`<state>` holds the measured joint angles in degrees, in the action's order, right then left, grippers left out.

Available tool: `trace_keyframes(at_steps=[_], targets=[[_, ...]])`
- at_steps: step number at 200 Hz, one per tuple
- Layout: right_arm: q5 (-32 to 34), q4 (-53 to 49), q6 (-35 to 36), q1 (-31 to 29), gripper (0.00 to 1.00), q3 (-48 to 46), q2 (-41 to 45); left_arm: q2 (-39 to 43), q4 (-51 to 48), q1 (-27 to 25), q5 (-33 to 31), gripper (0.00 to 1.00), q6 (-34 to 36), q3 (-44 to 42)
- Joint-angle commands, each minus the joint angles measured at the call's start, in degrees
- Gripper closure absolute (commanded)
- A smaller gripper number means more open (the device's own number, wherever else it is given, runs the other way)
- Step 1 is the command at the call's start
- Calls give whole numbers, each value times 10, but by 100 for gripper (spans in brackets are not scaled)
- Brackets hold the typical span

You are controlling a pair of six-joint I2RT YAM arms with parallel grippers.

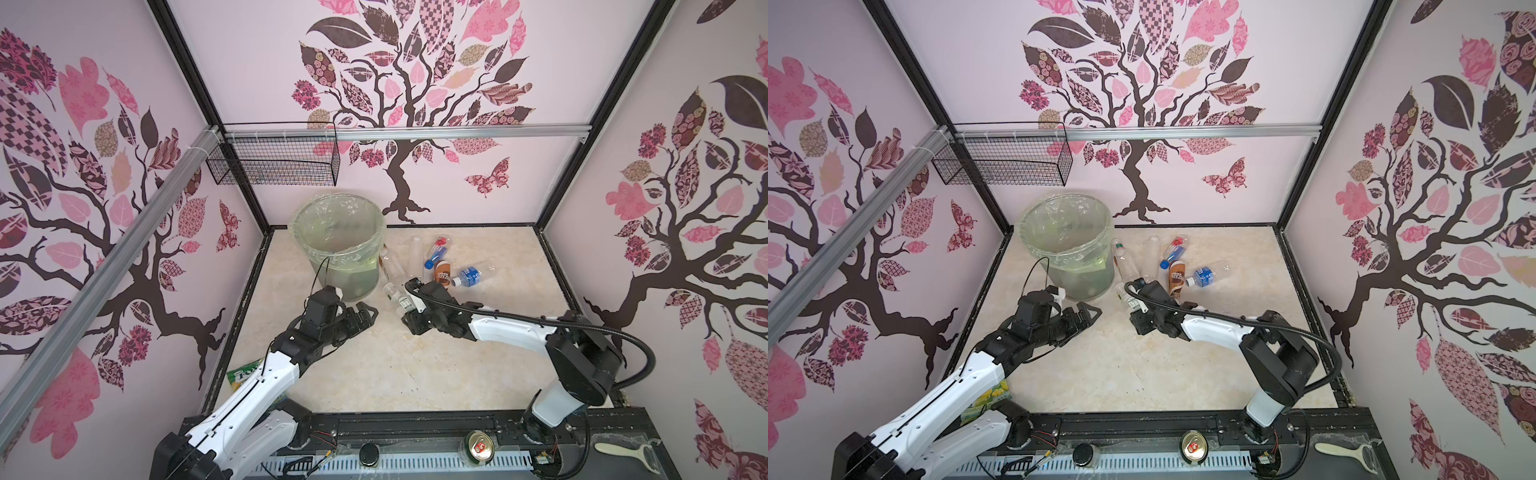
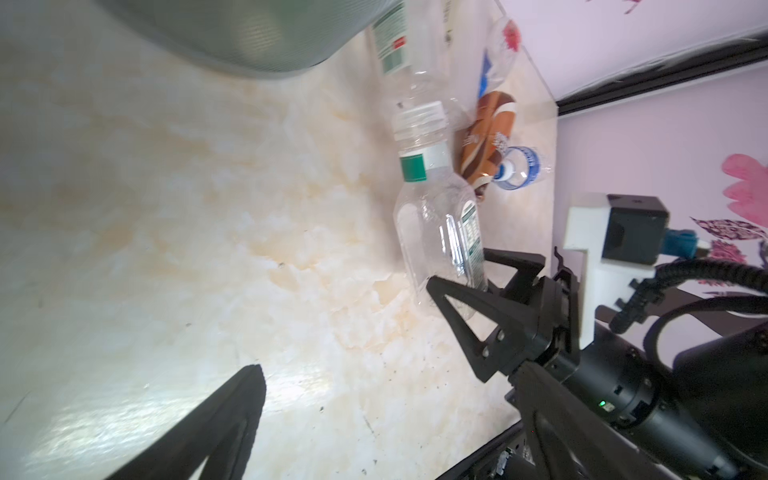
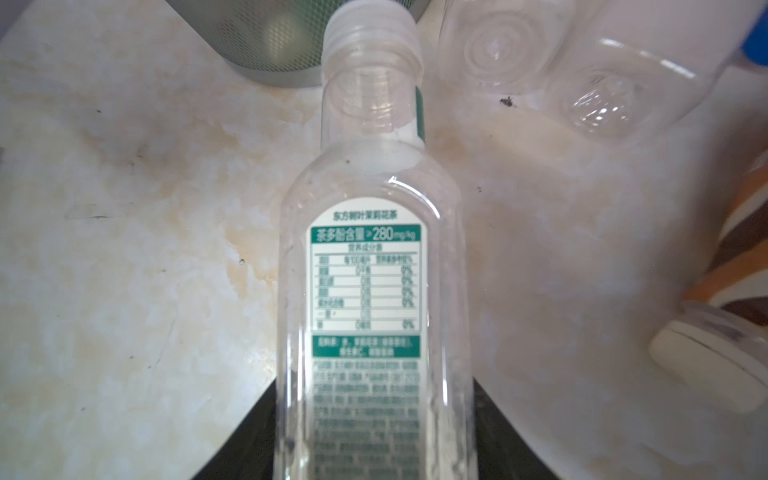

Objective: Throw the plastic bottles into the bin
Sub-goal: 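Close left gripper on the white cap while right gripper holds the body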

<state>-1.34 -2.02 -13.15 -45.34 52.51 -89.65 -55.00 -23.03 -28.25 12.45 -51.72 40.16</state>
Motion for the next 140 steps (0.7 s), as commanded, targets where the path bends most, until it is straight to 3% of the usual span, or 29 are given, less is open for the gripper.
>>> trace_keyframes(at_steps=[1,88,140], targets=[[-8,1,-17,-3,48,-7,77,-27,14,-16,-25,2,25,69],[-22,-10,-51,-3,48,-28,249,-163,39,-51,-37,3,54,266],[-39,1,-60,-3,49,-39,288,-205,44,-100,-77,12,70,315]])
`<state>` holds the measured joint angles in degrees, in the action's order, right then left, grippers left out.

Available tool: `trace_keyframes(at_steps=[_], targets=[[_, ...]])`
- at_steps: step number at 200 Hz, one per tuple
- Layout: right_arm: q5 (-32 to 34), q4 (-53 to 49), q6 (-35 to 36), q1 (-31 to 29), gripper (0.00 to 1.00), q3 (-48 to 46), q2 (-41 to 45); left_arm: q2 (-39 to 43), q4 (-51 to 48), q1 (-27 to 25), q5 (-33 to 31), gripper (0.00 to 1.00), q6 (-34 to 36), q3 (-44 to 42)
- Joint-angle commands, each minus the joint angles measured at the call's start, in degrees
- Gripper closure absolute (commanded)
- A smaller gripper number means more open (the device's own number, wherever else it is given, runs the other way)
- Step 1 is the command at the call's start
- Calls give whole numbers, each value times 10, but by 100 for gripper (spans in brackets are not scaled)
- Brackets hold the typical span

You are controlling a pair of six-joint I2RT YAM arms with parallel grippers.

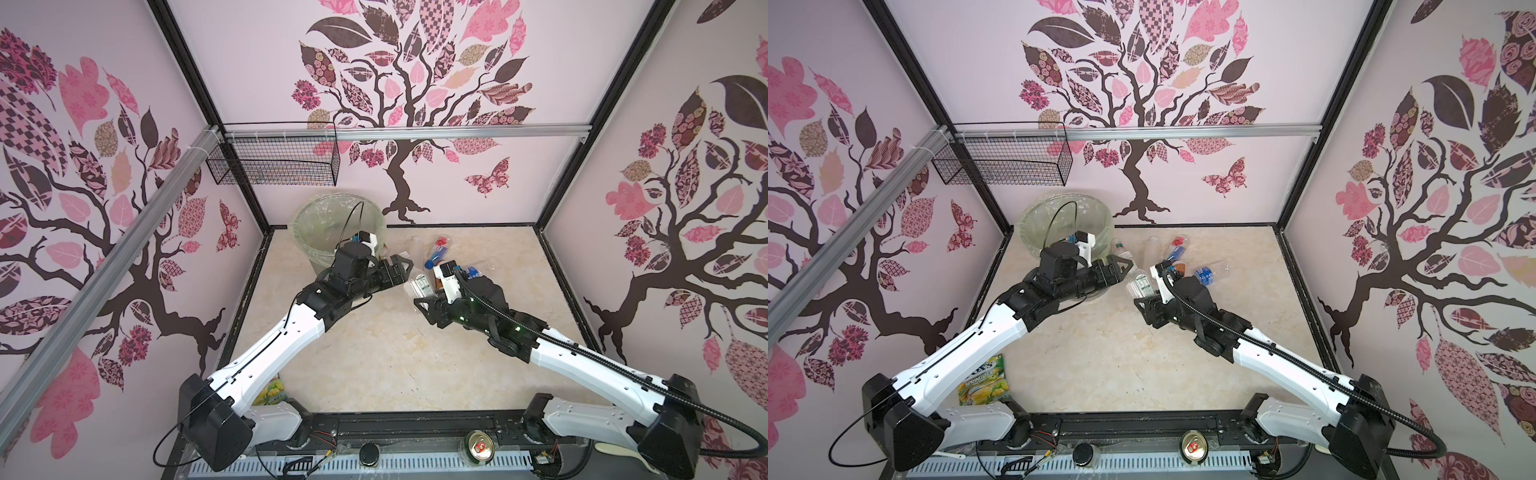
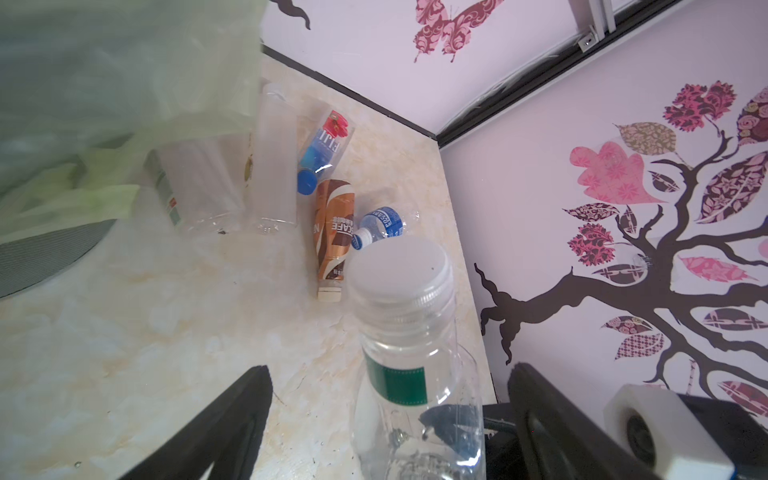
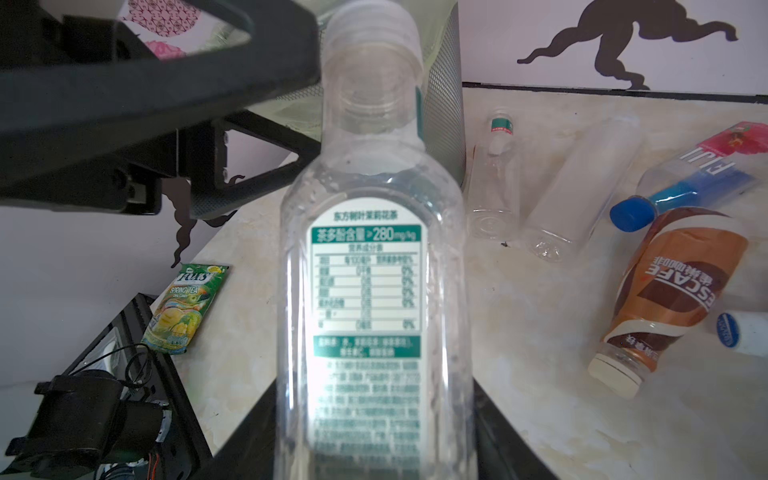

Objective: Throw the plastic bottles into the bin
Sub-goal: 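Close left gripper on the white cap while right gripper holds the body, then raise the bottle over the bin with left gripper while right gripper releases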

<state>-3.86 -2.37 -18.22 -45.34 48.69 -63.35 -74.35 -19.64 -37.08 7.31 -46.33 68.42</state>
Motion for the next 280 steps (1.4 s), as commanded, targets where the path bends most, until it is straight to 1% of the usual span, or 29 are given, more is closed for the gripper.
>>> trace_keyframes(at_steps=[1,20,39,55,98,131,152,165,173,194,214,231,246,264,280], targets=[[-14,4,-9,-4,49,-1,26,-12,11,-12,-25,13,15,32],[-19,7,-14,-3,49,-1,31,-10,31,-12,-32,21,13,28],[-23,6,-15,-3,49,2,32,-6,41,-13,-45,26,16,28],[-29,7,-17,-3,49,4,34,-7,46,-13,-52,27,19,31],[-38,7,-18,-3,49,7,29,-22,52,-13,-40,33,19,42],[-33,5,-17,-3,49,8,30,-21,59,-14,-46,45,17,40],[-34,4,-15,-4,48,11,30,-24,61,-14,-42,50,16,41],[-34,3,-14,-3,47,13,29,-28,64,-15,-38,59,14,41],[-33,5,-14,-3,47,11,29,-30,69,-14,-36,61,10,42],[-33,9,-13,-3,42,11,25,-39,75,-14,-31,61,3,53],[-32,3,-12,-3,34,16,25,-44,63,-14,-38,63,12,67],[-22,-5,-7,-3,23,20,31,-46,52,-14,-44,63,22,79],[-11,-10,-3,-4,16,22,38,-47,43,-14,-53,63,30,88],[1,-19,5,-3,1,25,48,-51,33,-12,-59,63,36,105],[15,-23,9,-3,0,27,61,-58,13,-9,-70,64,55,133]])
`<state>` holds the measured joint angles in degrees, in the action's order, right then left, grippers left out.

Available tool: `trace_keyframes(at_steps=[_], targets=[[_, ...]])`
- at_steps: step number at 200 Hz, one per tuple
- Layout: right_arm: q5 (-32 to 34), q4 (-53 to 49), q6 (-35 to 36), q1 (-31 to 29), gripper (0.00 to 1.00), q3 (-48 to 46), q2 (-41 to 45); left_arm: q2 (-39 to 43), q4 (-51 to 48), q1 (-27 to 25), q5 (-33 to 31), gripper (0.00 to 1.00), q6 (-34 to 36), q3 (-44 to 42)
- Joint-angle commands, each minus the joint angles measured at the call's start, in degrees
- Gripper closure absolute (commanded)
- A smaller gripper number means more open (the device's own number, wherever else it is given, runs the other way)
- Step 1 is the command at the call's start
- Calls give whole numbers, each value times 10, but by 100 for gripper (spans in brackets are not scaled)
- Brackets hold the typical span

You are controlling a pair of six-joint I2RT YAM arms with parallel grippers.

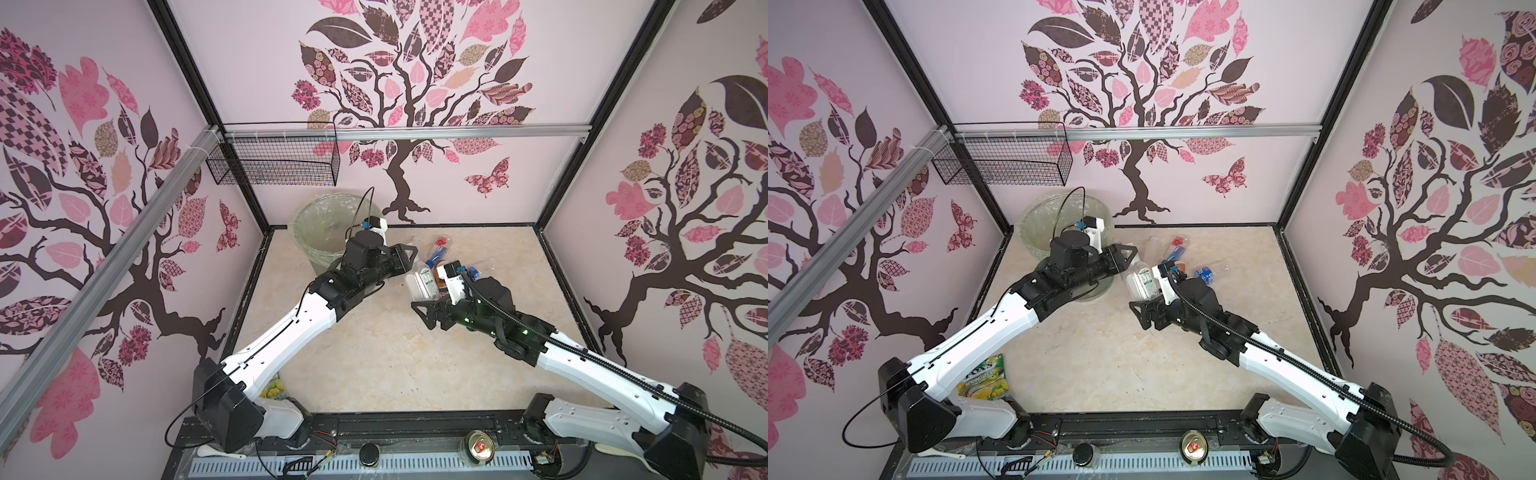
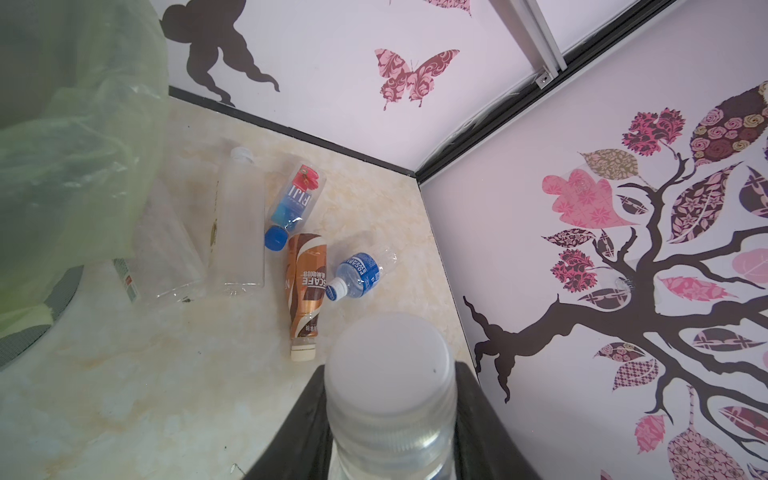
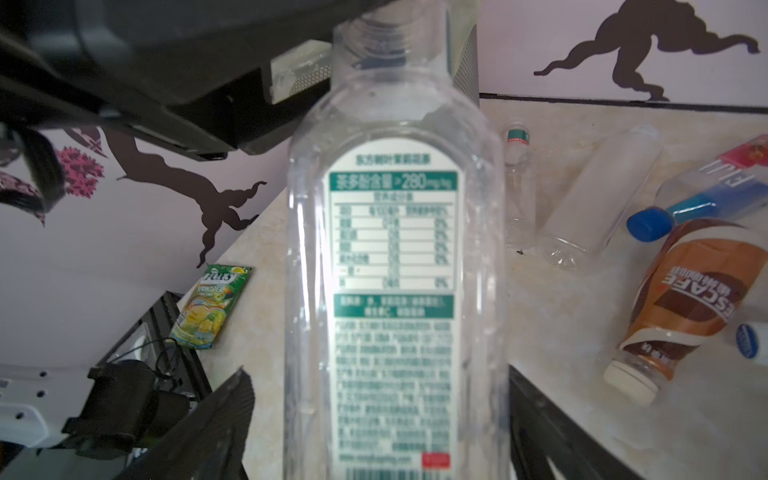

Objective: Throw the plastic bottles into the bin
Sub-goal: 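Raise the bottle over the bin with left gripper while right gripper releases, then lower left gripper over the bin and open to drop the bottle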

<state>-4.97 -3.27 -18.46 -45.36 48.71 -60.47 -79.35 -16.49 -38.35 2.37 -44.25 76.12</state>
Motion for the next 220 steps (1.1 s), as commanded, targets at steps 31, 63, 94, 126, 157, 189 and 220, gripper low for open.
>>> trace_keyframes(at_steps=[31,63,94,126,157,189,220], targets=[[52,-24,20,-3,1,34,55,-32,-95,17,-94,64,100,156],[78,-24,29,-3,0,32,60,-44,-118,76,-120,64,117,241],[87,-25,34,-3,0,32,51,-66,-112,80,-222,62,246,355],[86,-24,40,-3,0,40,39,-84,-73,81,-296,61,352,483],[92,-26,52,-1,1,54,26,-66,36,81,-343,60,450,499],[86,-25,57,3,0,70,1,-73,26,125,-334,58,446,493],[66,-11,45,4,0,78,-28,-77,2,203,-282,57,335,357]])
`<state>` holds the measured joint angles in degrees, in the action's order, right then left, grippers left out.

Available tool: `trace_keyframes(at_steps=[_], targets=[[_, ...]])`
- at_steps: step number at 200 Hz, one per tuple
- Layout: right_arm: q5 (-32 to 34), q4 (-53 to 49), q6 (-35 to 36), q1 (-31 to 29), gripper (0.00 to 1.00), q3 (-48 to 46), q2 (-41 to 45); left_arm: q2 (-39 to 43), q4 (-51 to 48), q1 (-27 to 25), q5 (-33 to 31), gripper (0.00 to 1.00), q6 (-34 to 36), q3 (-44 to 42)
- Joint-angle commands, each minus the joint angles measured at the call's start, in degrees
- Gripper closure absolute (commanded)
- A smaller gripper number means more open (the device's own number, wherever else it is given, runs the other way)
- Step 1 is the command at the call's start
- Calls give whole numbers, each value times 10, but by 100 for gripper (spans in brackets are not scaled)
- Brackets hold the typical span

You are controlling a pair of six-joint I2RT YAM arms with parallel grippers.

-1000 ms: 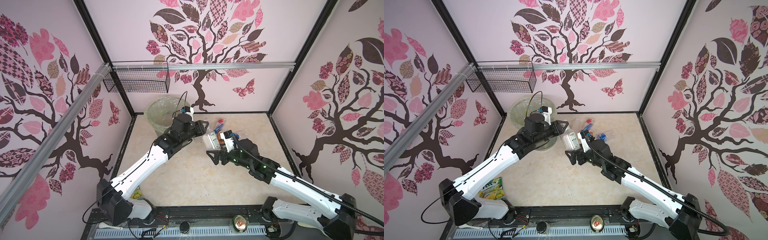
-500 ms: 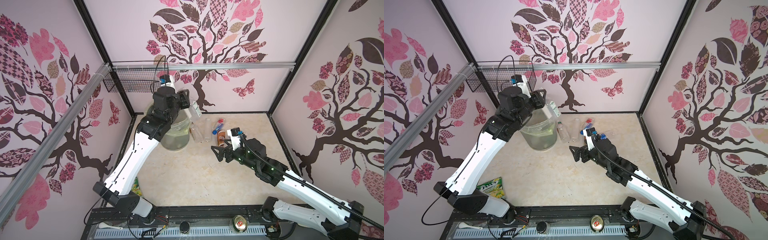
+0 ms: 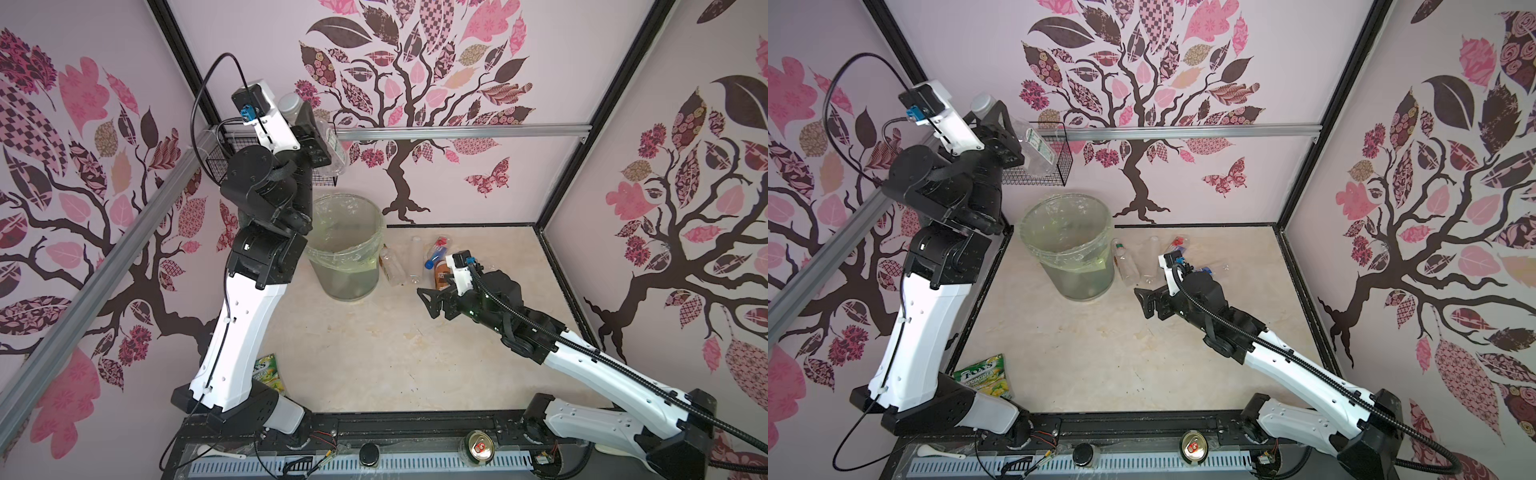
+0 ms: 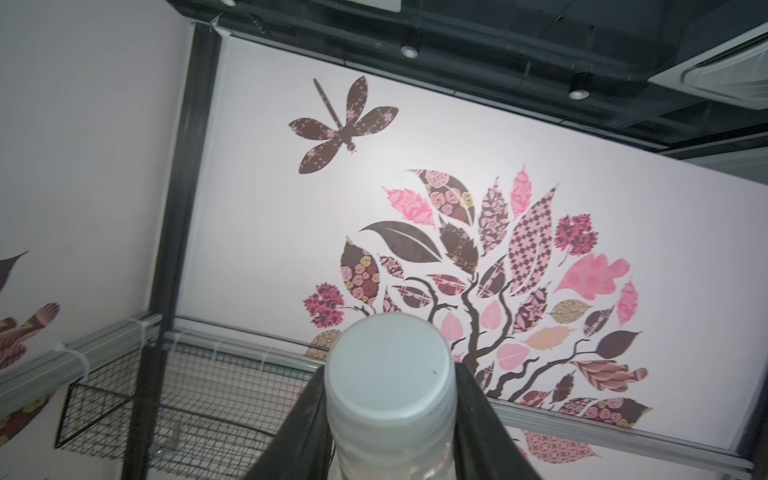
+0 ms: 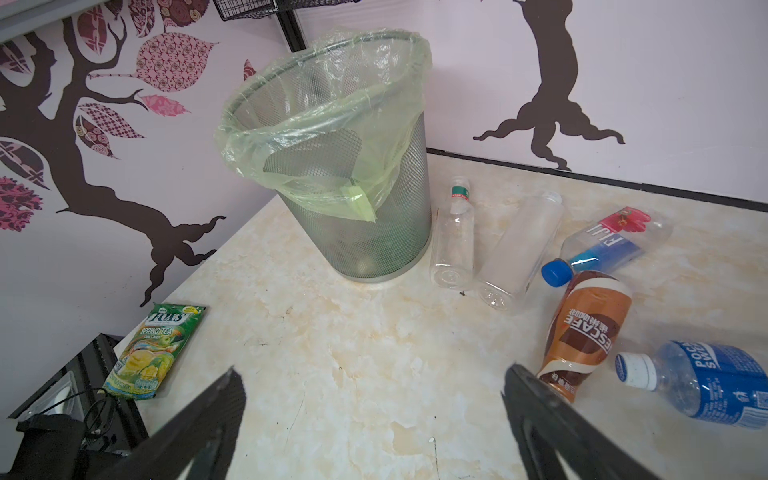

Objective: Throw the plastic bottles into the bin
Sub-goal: 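Lower left gripper over the bin and open to drop the bottle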

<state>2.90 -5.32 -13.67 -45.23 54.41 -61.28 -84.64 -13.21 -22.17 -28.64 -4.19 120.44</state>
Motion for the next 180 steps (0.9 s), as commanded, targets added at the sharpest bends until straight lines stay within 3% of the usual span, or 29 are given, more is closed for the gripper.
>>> trace_keyframes(at_steps=[1,10,31,52,90,129,157,180], targets=[[-14,9,-3,3,1,22,-21,-26,-32,42,30,57,-68,-97],[-20,11,-7,3,1,22,-25,-28,-36,44,35,50,-77,-143],[-24,11,-5,4,0,19,-28,-26,-46,44,44,18,-97,-201],[-21,9,-2,4,1,14,-27,-12,-68,44,72,2,-102,-196],[-22,17,-22,7,0,5,-26,4,-104,27,88,2,-111,-164],[-4,-3,-54,30,0,-5,-18,16,-126,-42,94,2,-115,-172],[1,-15,-82,78,0,-26,1,29,-131,-95,119,2,-157,-219],[42,-26,-91,108,1,-49,13,47,-129,-138,131,2,-188,-288]])
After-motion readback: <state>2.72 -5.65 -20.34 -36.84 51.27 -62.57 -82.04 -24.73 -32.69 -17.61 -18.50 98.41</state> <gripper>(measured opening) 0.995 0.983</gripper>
